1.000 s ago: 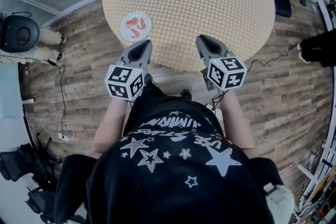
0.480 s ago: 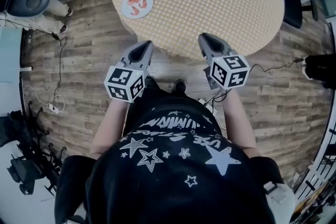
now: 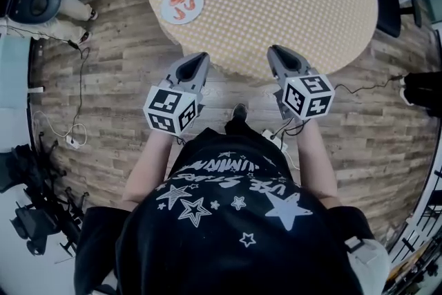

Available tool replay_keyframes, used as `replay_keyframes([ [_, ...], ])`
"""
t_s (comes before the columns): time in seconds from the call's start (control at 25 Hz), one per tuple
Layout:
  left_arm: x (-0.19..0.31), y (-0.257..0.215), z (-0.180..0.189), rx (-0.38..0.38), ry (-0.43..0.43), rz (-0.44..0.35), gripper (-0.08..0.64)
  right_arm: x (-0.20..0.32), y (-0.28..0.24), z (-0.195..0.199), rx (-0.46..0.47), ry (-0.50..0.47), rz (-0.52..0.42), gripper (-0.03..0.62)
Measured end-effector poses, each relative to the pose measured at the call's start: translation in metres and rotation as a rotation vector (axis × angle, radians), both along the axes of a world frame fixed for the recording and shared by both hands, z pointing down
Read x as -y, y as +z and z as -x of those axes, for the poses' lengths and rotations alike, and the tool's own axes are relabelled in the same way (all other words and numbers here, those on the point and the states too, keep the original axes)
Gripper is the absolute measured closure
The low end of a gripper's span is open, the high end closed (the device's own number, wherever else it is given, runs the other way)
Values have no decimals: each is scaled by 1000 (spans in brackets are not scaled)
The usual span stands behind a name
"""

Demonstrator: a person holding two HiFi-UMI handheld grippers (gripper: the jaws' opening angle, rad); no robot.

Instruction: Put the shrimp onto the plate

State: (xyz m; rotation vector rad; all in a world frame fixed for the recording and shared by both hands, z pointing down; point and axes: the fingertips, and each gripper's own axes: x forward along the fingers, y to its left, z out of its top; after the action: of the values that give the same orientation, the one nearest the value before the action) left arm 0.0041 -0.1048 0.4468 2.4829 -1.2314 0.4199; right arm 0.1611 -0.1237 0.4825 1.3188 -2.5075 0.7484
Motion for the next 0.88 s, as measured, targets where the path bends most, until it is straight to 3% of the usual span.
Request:
replay_keyframes([
  [0.4,-46,-6,50,-35,-44,-1,552,-31,-19,46,-60,-33,-30,549],
  [0.88,-111,-32,83,-73,-36,-63,552,-100,-52,82,-84,-27,-93,549],
])
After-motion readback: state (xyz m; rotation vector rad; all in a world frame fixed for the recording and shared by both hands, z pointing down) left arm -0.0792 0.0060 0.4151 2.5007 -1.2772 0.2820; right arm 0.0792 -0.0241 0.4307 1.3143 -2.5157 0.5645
